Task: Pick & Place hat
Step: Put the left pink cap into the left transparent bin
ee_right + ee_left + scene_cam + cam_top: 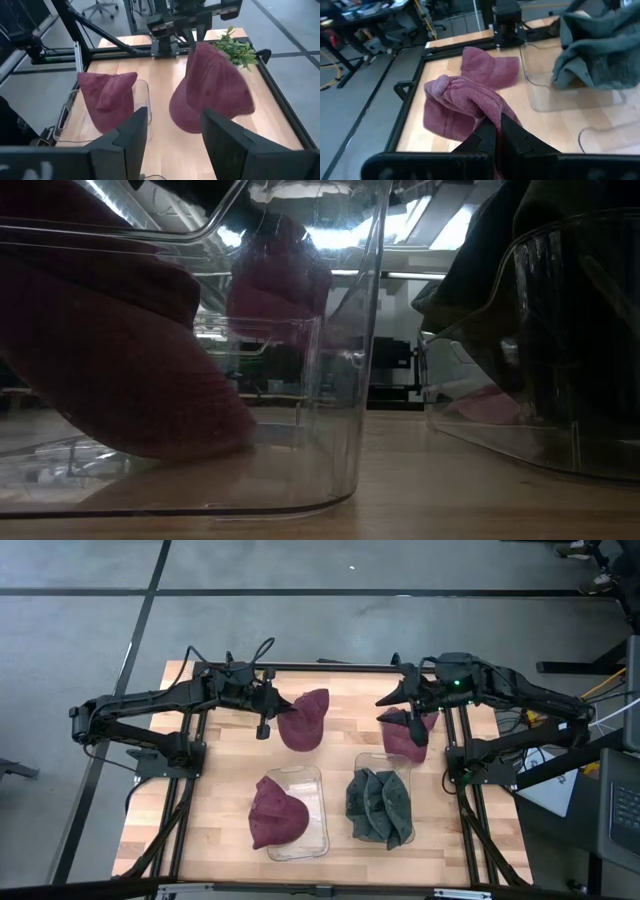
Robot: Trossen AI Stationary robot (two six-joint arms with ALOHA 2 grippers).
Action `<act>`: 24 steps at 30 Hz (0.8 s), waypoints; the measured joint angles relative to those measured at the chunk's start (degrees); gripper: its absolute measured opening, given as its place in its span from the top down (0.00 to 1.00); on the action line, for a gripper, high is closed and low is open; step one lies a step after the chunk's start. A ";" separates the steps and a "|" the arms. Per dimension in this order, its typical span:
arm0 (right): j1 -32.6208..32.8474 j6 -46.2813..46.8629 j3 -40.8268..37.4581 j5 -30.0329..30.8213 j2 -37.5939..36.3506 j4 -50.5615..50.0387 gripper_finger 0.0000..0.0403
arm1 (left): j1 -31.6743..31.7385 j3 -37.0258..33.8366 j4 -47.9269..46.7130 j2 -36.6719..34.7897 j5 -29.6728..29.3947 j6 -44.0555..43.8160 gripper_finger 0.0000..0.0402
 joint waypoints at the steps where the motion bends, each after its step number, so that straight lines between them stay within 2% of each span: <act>1: 0.00 0.38 -0.73 -0.01 -0.70 0.44 0.55 | -0.09 0.14 0.06 -0.31 -0.35 -0.73 0.99; 12: 0.09 -1.62 -1.95 -0.48 -2.13 -0.07 0.55 | -3.89 0.25 -0.93 -5.83 -8.25 -7.16 0.99; 18: 0.09 -4.26 -1.95 -0.47 -2.13 -0.25 0.55 | -8.81 0.25 -2.37 -7.90 -17.71 -13.20 0.99; 24: 0.07 -6.90 -1.95 -0.48 -2.11 -0.60 0.55 | -17.35 0.32 -2.17 -8.21 -29.32 -22.38 0.99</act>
